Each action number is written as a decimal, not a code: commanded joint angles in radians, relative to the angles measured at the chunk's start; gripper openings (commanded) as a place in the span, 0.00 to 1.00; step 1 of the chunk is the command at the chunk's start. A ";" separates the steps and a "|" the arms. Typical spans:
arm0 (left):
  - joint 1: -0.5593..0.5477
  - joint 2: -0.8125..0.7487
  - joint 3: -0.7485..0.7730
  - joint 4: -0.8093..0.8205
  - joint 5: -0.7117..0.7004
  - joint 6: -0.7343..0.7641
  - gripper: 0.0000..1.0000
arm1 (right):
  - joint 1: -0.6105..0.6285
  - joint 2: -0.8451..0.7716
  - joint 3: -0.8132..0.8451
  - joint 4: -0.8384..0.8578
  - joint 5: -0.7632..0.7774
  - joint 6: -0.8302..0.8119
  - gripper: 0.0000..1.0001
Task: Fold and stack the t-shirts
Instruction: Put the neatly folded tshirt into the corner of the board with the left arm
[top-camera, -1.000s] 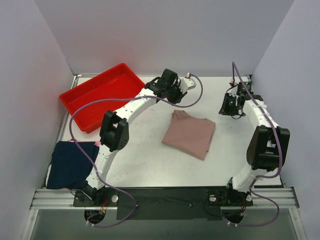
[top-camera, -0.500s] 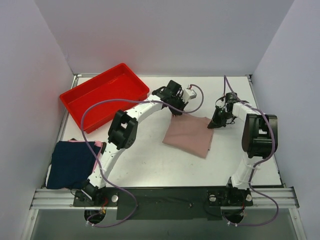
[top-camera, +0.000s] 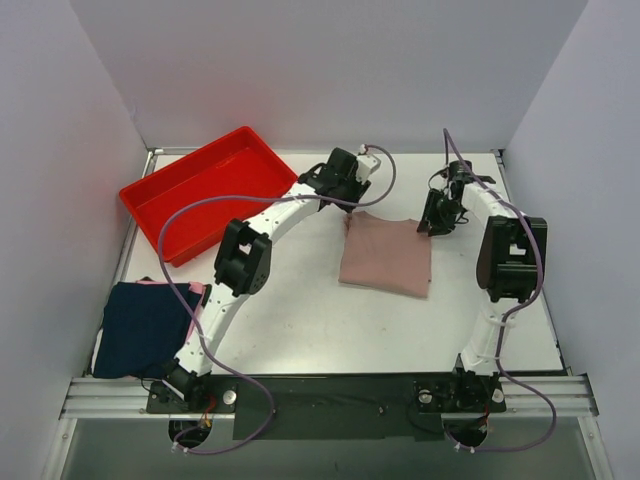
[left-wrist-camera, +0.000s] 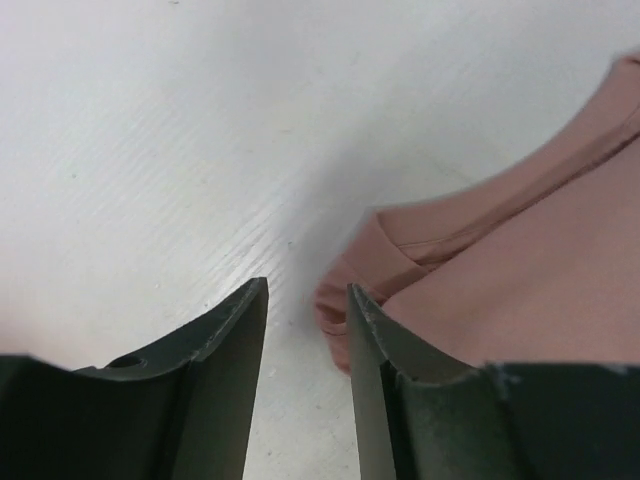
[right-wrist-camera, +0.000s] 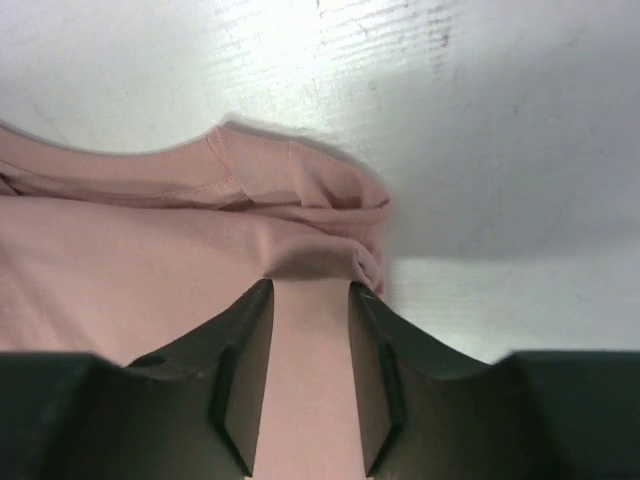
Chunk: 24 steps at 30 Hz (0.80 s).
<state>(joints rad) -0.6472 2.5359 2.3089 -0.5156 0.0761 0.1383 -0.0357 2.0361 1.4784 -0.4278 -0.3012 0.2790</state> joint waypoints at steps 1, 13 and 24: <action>0.029 -0.091 0.055 -0.007 -0.033 -0.159 0.49 | 0.000 -0.134 0.011 -0.080 0.063 -0.023 0.40; 0.020 -0.282 -0.387 -0.002 0.287 -0.552 0.87 | 0.000 -0.329 -0.329 -0.029 0.010 0.031 0.59; -0.020 -0.178 -0.563 0.155 0.404 -0.701 0.79 | -0.006 -0.407 -0.409 0.008 -0.004 0.046 0.59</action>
<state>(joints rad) -0.6434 2.2936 1.8000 -0.4370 0.3813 -0.4877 -0.0368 1.7123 1.0737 -0.4206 -0.2951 0.3130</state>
